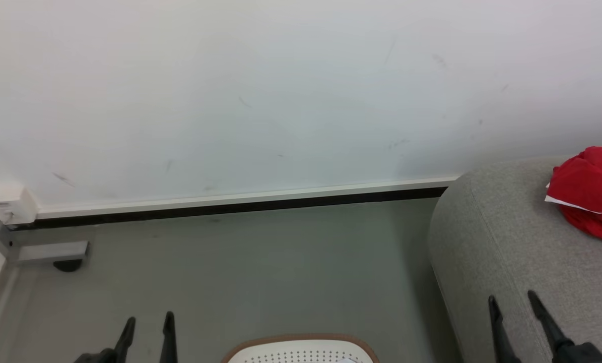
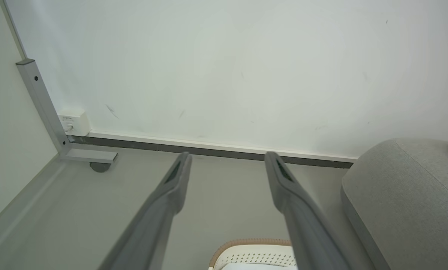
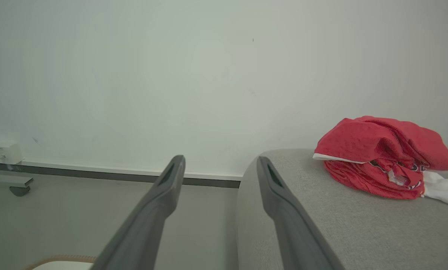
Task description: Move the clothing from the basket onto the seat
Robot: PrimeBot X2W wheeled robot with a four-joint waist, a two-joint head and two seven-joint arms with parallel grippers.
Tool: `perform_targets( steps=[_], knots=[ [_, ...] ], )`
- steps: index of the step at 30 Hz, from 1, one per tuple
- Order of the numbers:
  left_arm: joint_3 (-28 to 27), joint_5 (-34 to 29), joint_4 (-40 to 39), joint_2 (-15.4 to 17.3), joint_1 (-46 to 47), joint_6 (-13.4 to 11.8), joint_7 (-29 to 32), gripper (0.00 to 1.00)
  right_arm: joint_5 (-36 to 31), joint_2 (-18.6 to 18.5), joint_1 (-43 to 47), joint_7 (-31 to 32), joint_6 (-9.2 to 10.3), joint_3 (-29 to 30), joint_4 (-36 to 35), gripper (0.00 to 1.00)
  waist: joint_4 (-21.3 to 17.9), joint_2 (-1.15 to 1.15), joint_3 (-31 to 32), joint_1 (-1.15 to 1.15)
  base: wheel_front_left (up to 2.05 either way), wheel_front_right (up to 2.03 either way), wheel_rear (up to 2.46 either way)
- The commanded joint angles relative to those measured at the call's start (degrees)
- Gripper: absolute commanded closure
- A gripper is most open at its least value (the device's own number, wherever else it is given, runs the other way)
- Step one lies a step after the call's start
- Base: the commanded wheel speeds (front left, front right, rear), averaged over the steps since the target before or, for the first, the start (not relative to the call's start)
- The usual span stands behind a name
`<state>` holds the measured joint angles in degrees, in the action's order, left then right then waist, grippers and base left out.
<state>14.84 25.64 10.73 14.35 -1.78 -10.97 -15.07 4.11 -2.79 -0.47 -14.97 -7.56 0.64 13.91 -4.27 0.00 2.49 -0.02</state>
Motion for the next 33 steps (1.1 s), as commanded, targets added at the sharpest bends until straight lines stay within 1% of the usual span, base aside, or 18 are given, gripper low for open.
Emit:
perform_targets(
  steps=[1, 7, 12, 13, 17, 33],
  knots=[
    [-1.1, -1.05, 0.0, -0.36, -1.39, 0.45, -0.09, 0.0, 0.97, -0.13, 1.24, -0.15, 0.14, -0.67, 0.34, 0.0, 0.47, 0.0, 0.46, 0.02, 0.0, 0.0, 0.0],
    [-4.57, -3.72, -0.09, -2.53, -2.9, 3.42, -0.11, 0.0, 3.17, -0.1, 3.17, -0.16, 0.15, -3.11, 0.77, 0.0, 0.84, 0.0, 0.84, 0.02, 0.0, 0.0, 0.0],
    [-6.65, -5.78, 0.2, -4.45, -2.62, 5.97, -0.12, 0.0, 3.59, -0.09, 3.71, -0.16, 0.14, -4.32, 1.46, 0.0, 1.07, 0.0, 1.04, 0.02, 0.0, 0.0, 0.0],
    [-6.74, -5.04, 0.14, -4.7, -2.28, 6.08, -0.01, 1.0, 3.21, 0.07, 3.07, 0.0, 0.01, -4.44, 1.33, 1.0, 1.06, 0.0, 1.04, 0.02, 0.0, 0.0, 0.0],
    [-6.63, -4.6, 1.82, -5.47, -2.51, 6.27, 0.27, 1.0, 3.83, 0.42, 3.41, 0.15, 0.0, -4.5, 2.77, 1.0, 1.12, 0.0, 1.05, 0.02, 0.0, 0.0, 0.0],
    [-9.88, 10.46, 1.59, -6.72, -0.06, 8.3, 4.84, 1.0, 22.57, -0.49, 1.12, 3.93, 0.02, -3.19, 2.28, 1.0, 1.53, 0.0, 0.61, 0.02, 0.0, 0.0, 0.0]
  ],
)
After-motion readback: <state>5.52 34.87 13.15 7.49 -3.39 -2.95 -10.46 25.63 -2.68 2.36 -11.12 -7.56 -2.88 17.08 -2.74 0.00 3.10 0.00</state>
